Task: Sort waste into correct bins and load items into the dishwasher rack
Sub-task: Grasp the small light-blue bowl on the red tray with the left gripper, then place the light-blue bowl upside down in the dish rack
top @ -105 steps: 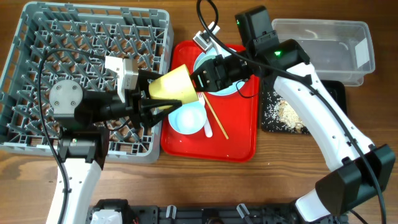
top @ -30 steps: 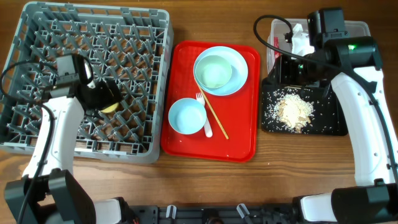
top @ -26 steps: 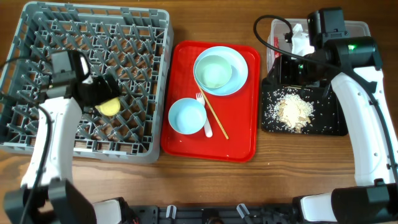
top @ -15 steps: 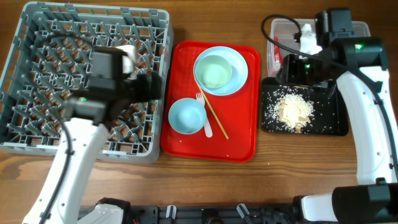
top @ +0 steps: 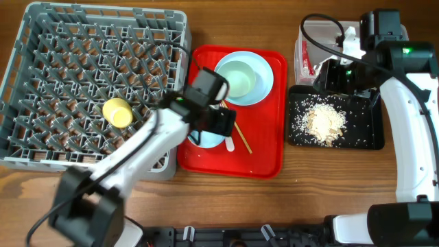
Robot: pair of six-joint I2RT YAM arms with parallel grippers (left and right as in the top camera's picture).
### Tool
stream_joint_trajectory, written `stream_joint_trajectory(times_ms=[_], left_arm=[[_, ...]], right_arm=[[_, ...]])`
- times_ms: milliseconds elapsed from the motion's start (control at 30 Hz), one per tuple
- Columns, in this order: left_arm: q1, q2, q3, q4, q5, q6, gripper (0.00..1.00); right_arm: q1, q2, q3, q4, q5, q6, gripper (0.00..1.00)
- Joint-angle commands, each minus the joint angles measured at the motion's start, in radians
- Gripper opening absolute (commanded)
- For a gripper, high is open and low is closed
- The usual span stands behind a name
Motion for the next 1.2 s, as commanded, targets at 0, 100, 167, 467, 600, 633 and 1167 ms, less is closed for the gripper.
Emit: stream_joint_trajectory(times_ms=[0,100,167,467,600,633,1167], left_arm=[[-0.039,0.107,0.011,0.004,-0.011,0.008,0.67],[-0.057,0.172,0.011,0.01,-0.011,0.008,0.45],[-0.065,0.202,0.011,0.01,-0.011,0.008,0.31],[-0.067,0.18,0.034,0.016,-0.011,0.008,0.04],[-0.063,0.111,0.085,-0.015,-0.011,0.009,0.04],[-0.058,0.089,0.101,-0.021,-0.011,0.017,0.04],[0.508,-0.105,0.158,0.103,0.546,0.121,0.04]], right_arm=[[-0.002,-0.009,0.016,0.0,0.016,0.007,0.48],[-0.002,-0.009,0.016,0.001,0.016,0.007,0.48],[-0.002,-0.009,0.016,0.0,0.016,0.007,0.48],[-0.002,-0.009,0.016,0.0,0.016,0.007,0.48],[-0.002,-0.009,0.016,0.0,0.016,0.007,0.48],[-0.002,-0.009,0.016,0.0,0.017,0.007,0.48],[-0.002,-0.009,0.016,-0.002,0.016,0.006,0.48]])
